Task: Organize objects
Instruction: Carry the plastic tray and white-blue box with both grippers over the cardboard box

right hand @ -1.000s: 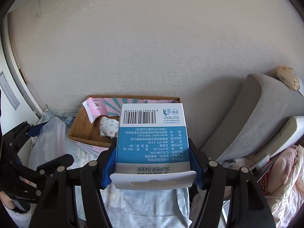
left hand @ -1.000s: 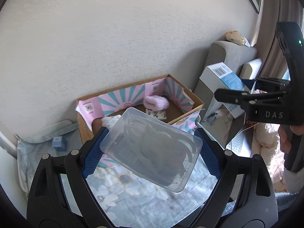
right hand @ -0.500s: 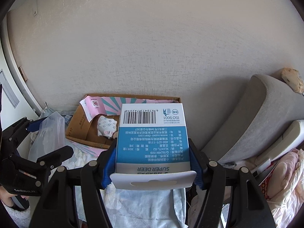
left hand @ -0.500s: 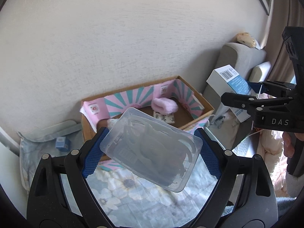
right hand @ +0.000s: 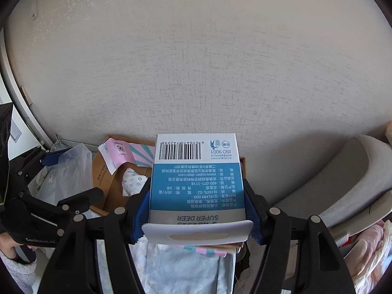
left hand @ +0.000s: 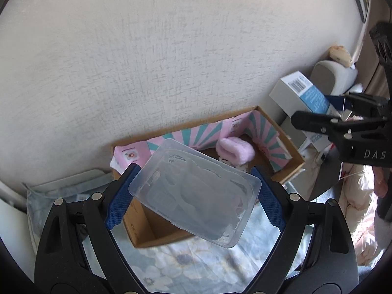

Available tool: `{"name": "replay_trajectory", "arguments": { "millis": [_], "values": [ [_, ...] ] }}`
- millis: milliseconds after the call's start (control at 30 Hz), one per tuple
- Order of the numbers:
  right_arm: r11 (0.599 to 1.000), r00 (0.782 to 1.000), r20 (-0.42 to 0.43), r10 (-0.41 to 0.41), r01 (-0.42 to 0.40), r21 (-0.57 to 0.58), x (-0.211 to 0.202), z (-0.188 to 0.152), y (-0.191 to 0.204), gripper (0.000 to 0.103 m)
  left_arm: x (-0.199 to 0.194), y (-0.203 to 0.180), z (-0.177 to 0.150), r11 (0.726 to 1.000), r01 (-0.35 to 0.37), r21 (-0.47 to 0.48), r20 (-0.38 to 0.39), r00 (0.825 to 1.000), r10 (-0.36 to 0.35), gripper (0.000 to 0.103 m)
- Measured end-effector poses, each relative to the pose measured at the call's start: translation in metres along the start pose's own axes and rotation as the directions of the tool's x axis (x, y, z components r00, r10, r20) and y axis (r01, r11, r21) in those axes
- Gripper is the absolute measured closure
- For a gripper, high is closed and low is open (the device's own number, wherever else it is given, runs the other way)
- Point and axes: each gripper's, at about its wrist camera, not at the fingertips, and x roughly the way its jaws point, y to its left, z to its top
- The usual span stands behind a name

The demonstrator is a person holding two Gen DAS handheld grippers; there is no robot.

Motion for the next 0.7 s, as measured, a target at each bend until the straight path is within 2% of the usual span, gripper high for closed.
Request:
{"name": "replay_trajectory", "arguments": {
  "millis": [267,433,700],
  "values": [
    [1.0,0.995,-0.098,0.025,-0.025,-0.006,0.051,0.015,-0.002,0.042,0.046,0.01,0.014,1.0,-0.008,0.006,-0.093,0.996,0.009,0.014],
    [0.996,0.982,-0.172,0.082,-0.074,0.054,0.084,0.008,-0.009,0.041,0.075,0.01,0.009,1.0,-0.013,0.022,-0.155,0.988,0.016,0.014],
    [0.995,0.967,-0.24,0.081,-0.066,0.07,0.109,-0.007,-0.019,0.041,0.102,0.012,-0.006,1.0,-0.01,0.015,-0.215,0.976,0.013,0.014]
  ]
}}
